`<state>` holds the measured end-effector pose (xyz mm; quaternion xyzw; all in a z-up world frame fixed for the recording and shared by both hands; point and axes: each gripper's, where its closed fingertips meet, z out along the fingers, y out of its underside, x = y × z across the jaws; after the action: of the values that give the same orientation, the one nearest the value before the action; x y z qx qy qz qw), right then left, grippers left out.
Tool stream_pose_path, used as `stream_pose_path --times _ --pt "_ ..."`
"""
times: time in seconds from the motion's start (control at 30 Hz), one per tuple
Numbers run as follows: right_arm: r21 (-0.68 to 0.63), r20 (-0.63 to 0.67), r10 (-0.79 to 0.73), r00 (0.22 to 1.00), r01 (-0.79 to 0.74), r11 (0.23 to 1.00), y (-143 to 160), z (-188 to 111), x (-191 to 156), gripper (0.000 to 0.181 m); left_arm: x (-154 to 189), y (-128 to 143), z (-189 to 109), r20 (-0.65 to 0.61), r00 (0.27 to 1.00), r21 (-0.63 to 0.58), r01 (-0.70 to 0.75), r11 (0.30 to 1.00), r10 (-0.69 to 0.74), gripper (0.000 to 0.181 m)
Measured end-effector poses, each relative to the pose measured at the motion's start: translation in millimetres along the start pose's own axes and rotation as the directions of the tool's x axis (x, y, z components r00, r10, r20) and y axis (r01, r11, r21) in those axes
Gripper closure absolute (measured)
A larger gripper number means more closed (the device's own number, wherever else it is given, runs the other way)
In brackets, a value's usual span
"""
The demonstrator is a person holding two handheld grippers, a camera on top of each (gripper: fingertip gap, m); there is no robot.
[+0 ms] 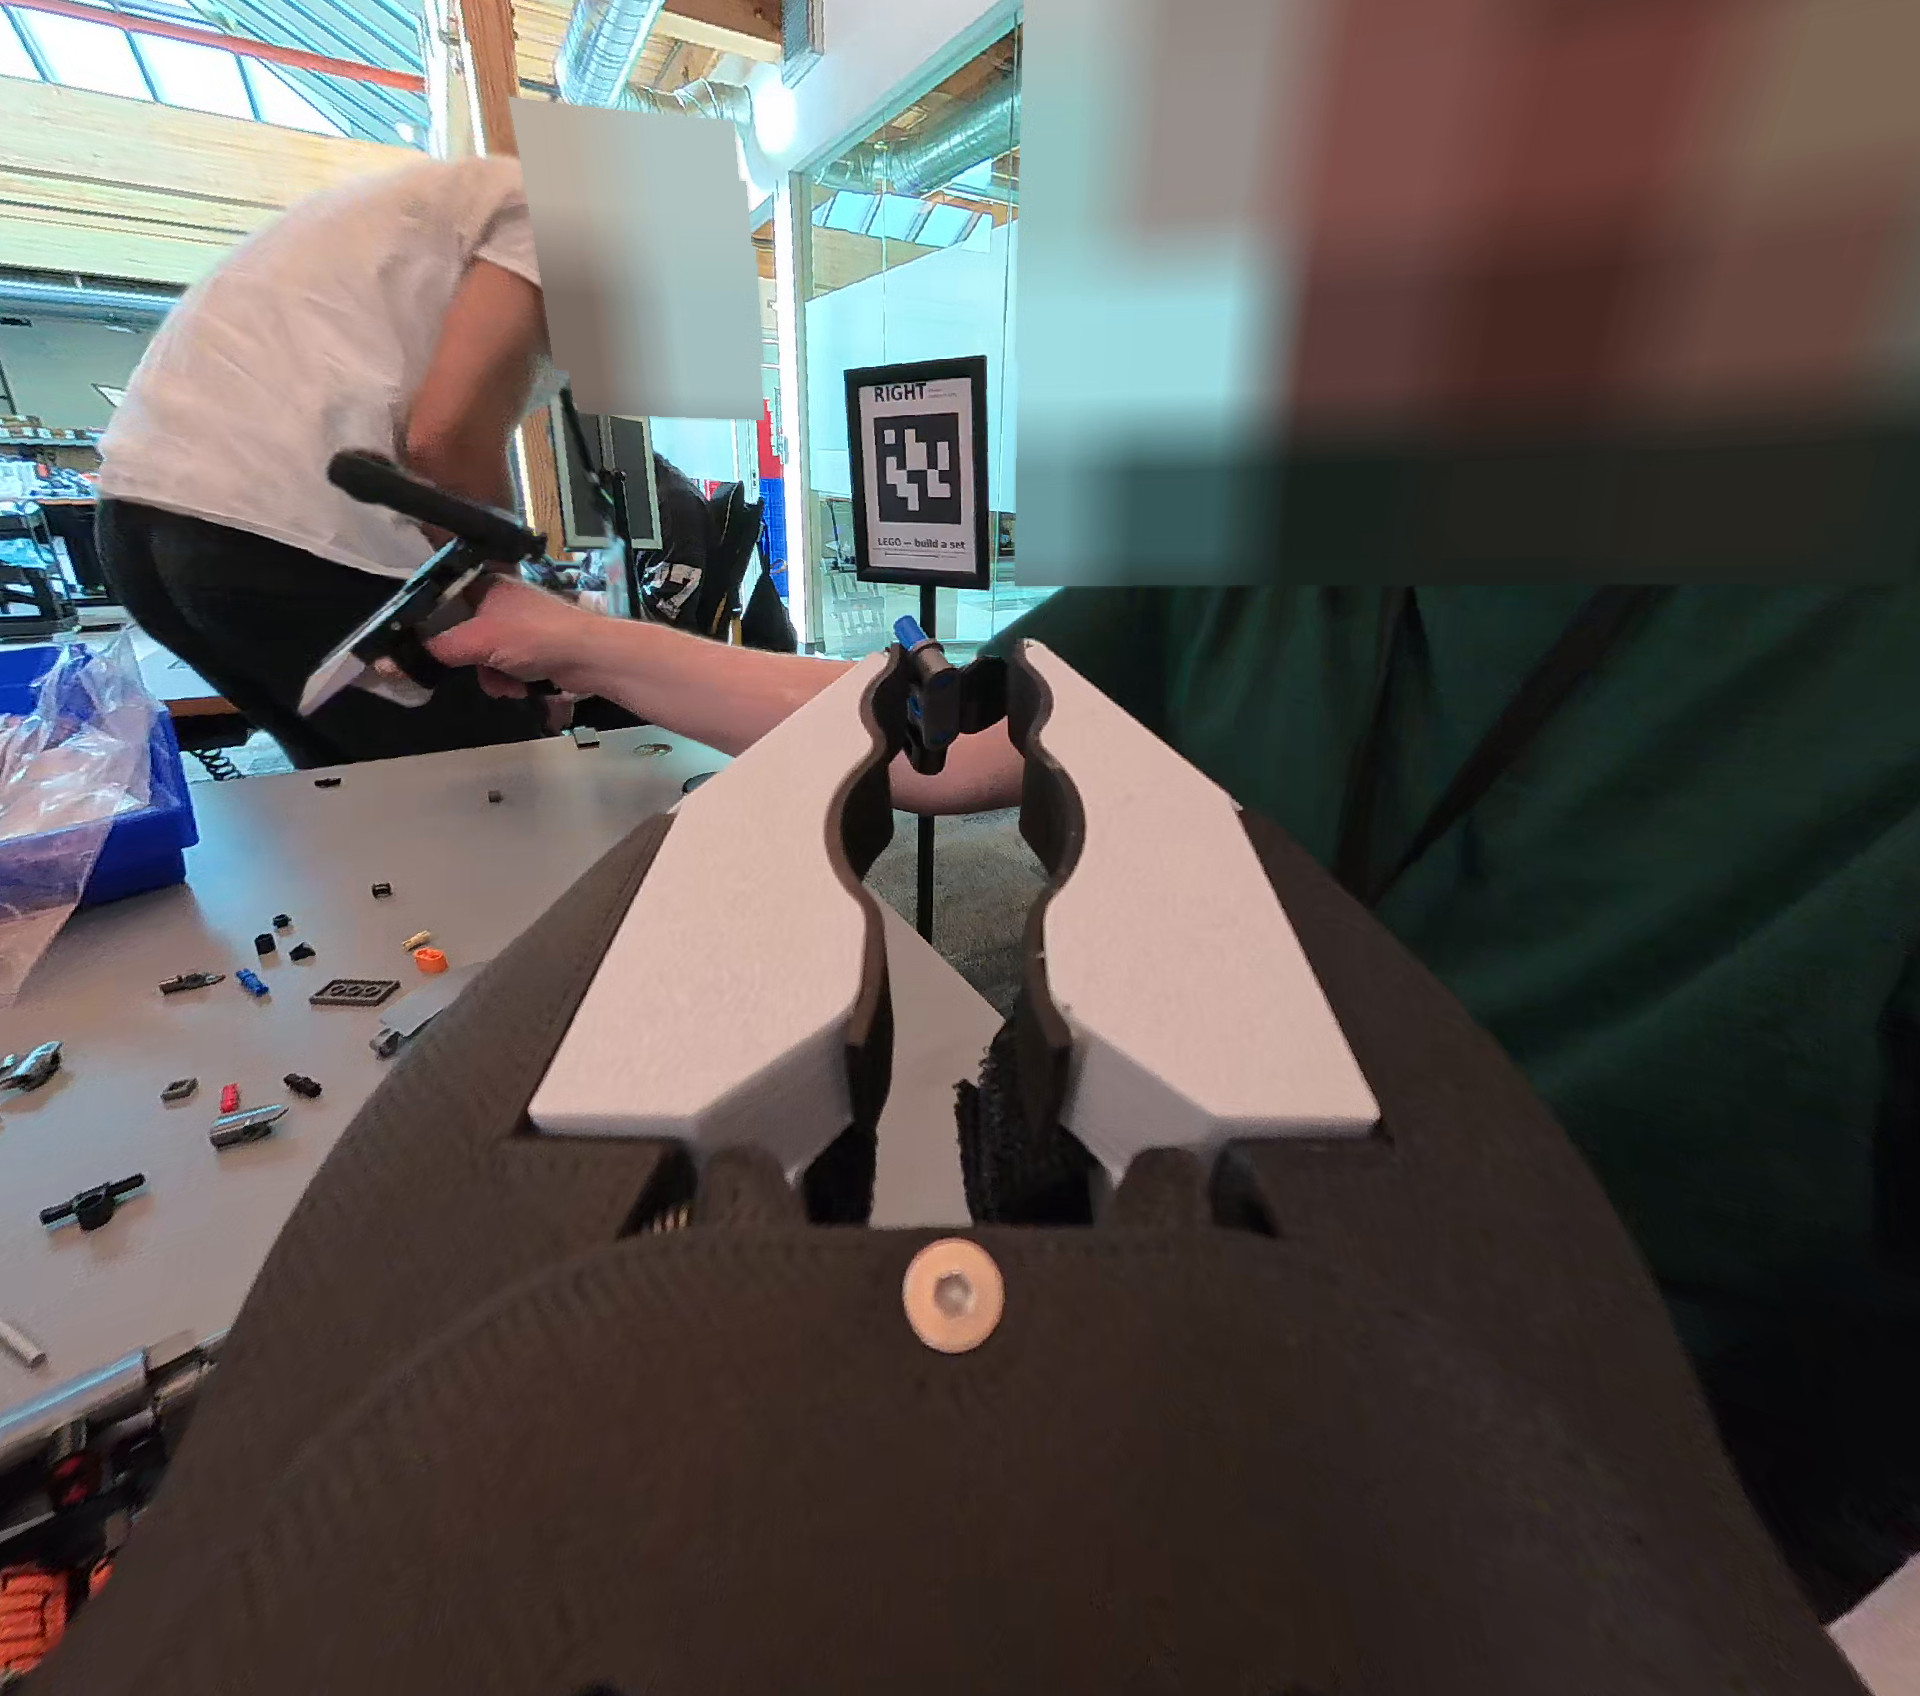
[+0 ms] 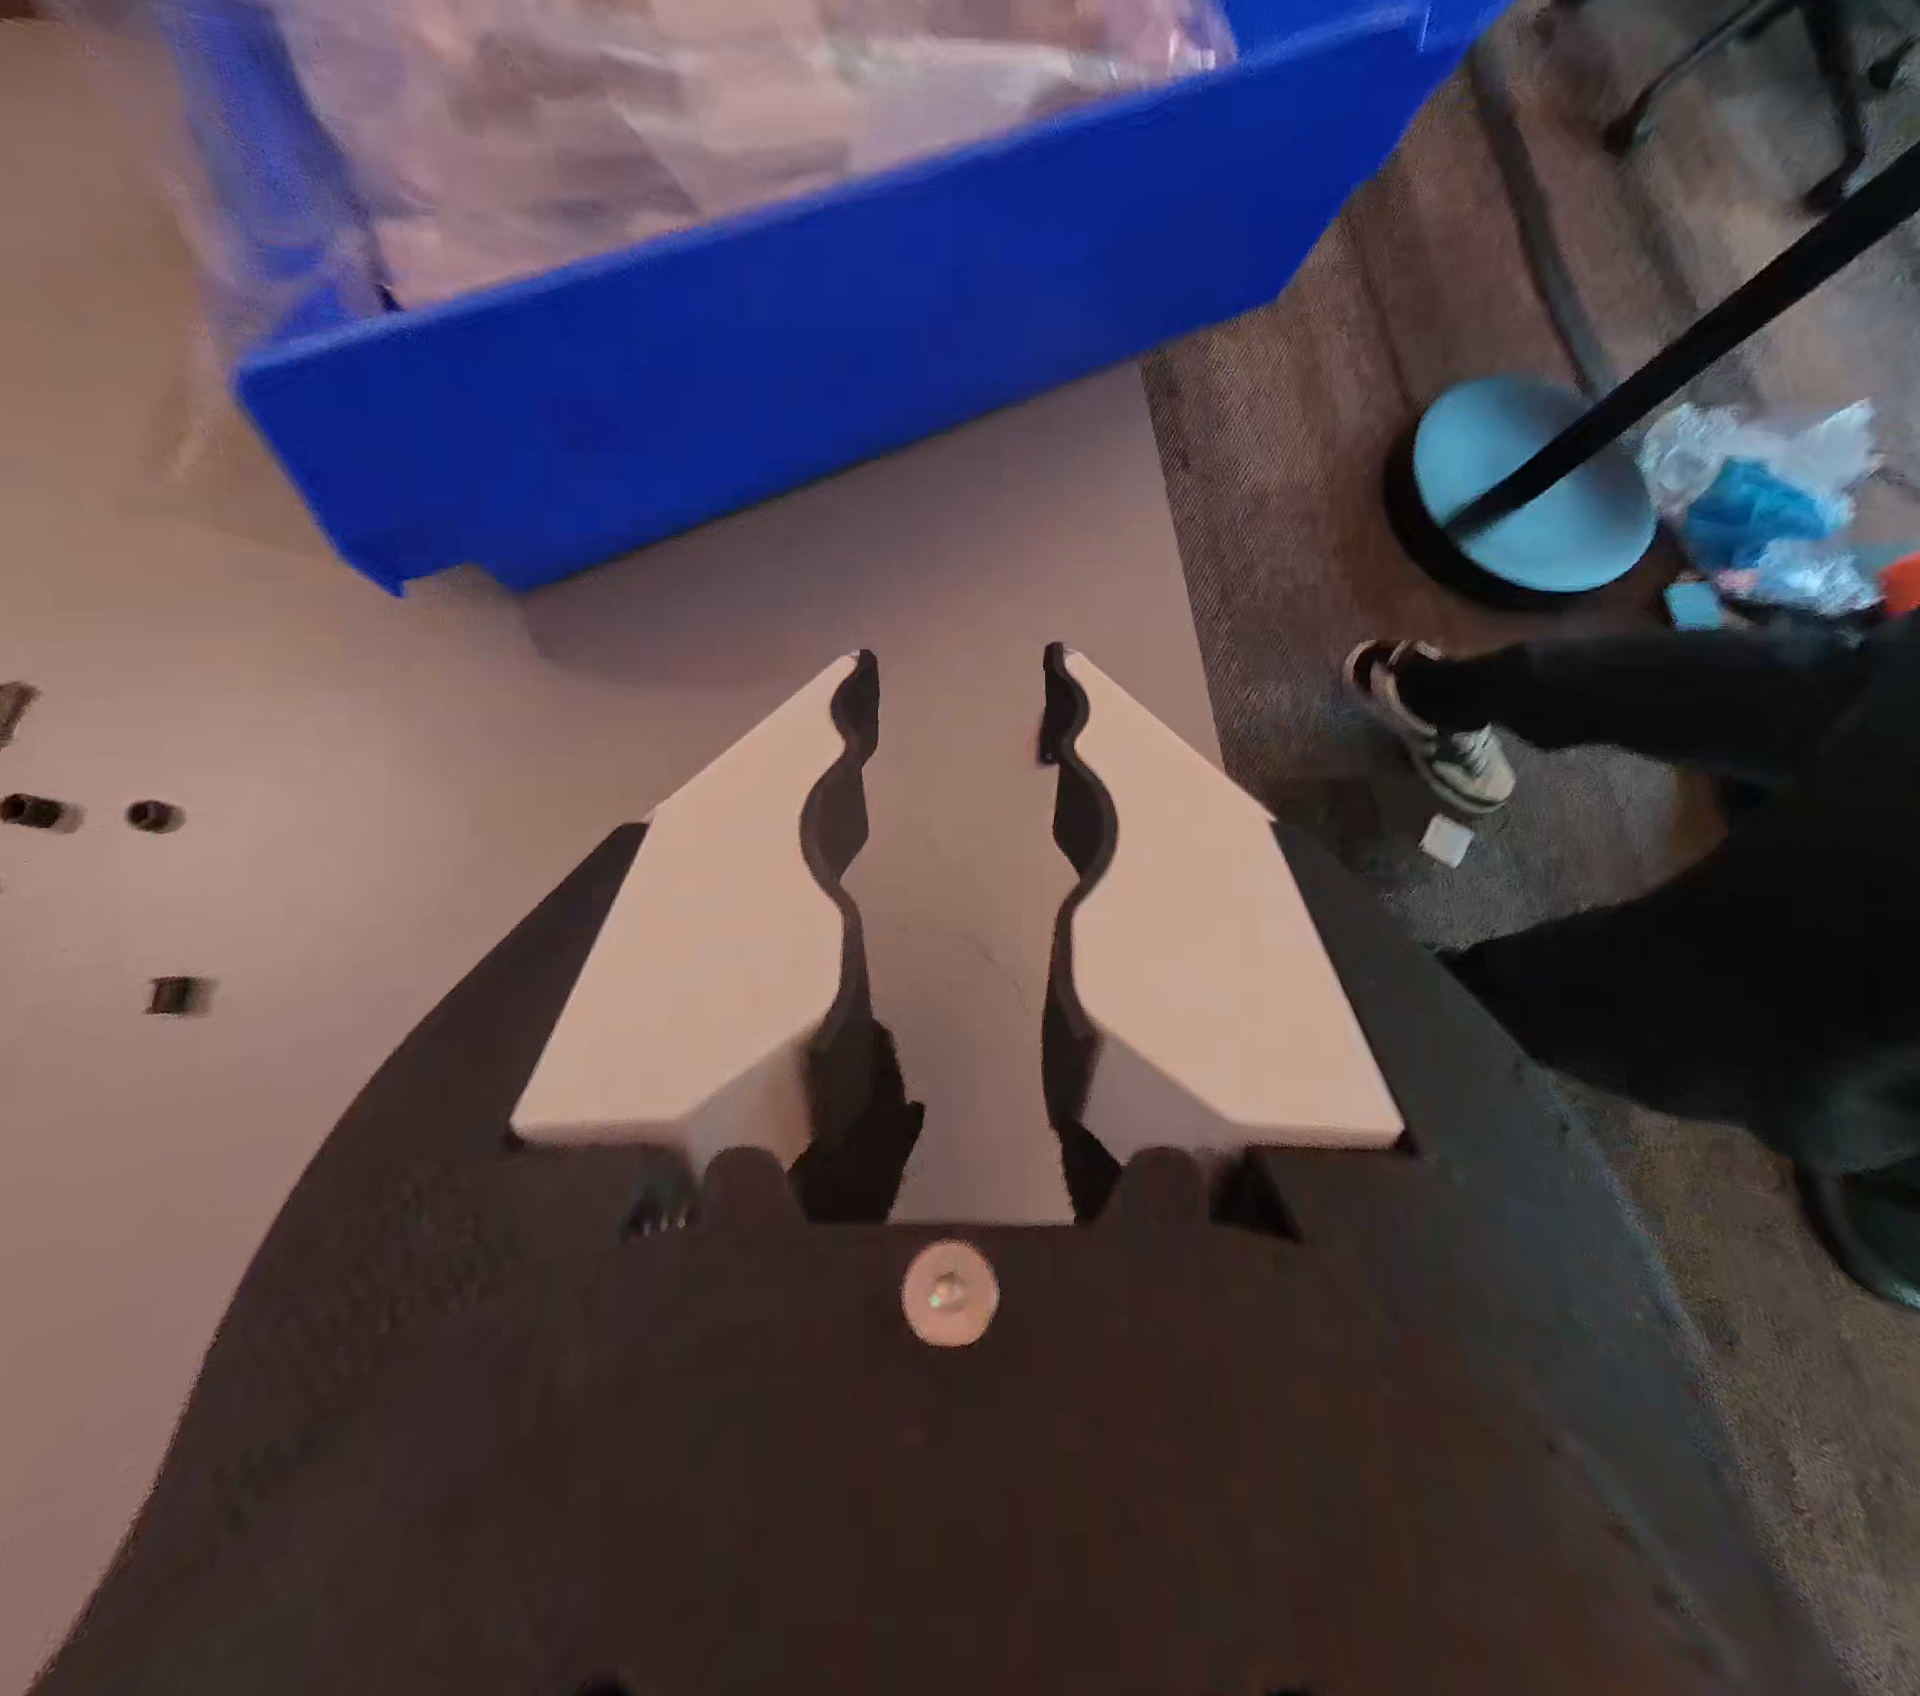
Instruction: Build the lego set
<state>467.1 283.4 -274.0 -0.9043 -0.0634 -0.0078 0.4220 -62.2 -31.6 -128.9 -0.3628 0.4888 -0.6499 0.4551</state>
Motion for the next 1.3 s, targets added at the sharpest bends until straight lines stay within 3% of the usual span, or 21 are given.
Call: stream_pose_path --times 0.2,0.47,0.63,0.8,0.9,1.0,1.13,1.23,1.3 --pt "-0.116 0.096 0.097 0.991 -0.086 0.989 19 30 19 0.150 -5 4 0 0.012 1.000 -0.014 0.012 1.000 -0.011 0.164" --pt "-0.274 0.104 0.101 0.989 -0.069 0.959 48 52 25 0.154 -13 12 0 0.030 0.999 -0.035 0.038 0.999 -0.037 0.164" --pt "-0.280 0.073 0.073 0.995 -0.050 0.959 50 55 31 0.178 -15 14 0 0.035 0.998 -0.042 0.045 0.998 -0.044 0.164" --pt "-0.289 0.150 0.049 0.987 -0.004 0.957 52 49 9 0.179 -14 12 0 0.036 0.999 -0.042 0.035 0.999 -0.033 0.165" --pt "-0.277 0.264 -0.002 0.964 0.078 0.958 49 36 -34 0.179 -13 11 0 0.037 0.999 -0.038 0.032 0.999 -0.030 0.164" --pt "-0.214 0.431 -0.074 0.899 0.182 0.960 40 10 -101 0.179 -14 11 0 0.037 0.999 -0.039 0.034 0.999 -0.032 0.164" --pt "-0.046 0.669 -0.230 0.707 0.348 0.936 32 -41 -220 0.179 -13 13 2 0.034 0.999 -0.047 0.035 0.998 -0.033 0.164" --pt "0.008 0.713 -0.343 0.611 0.482 0.876 40 -51 -286 0.179 -14 13 3 0.034 0.999 -0.047 0.037 0.998 -0.036 0.164" --pt "-0.006 0.723 -0.378 0.579 0.552 0.834 50 -46 -310 0.179 -14 15 3 0.036 0.999 -0.047 0.043 0.998 -0.041 0.164"
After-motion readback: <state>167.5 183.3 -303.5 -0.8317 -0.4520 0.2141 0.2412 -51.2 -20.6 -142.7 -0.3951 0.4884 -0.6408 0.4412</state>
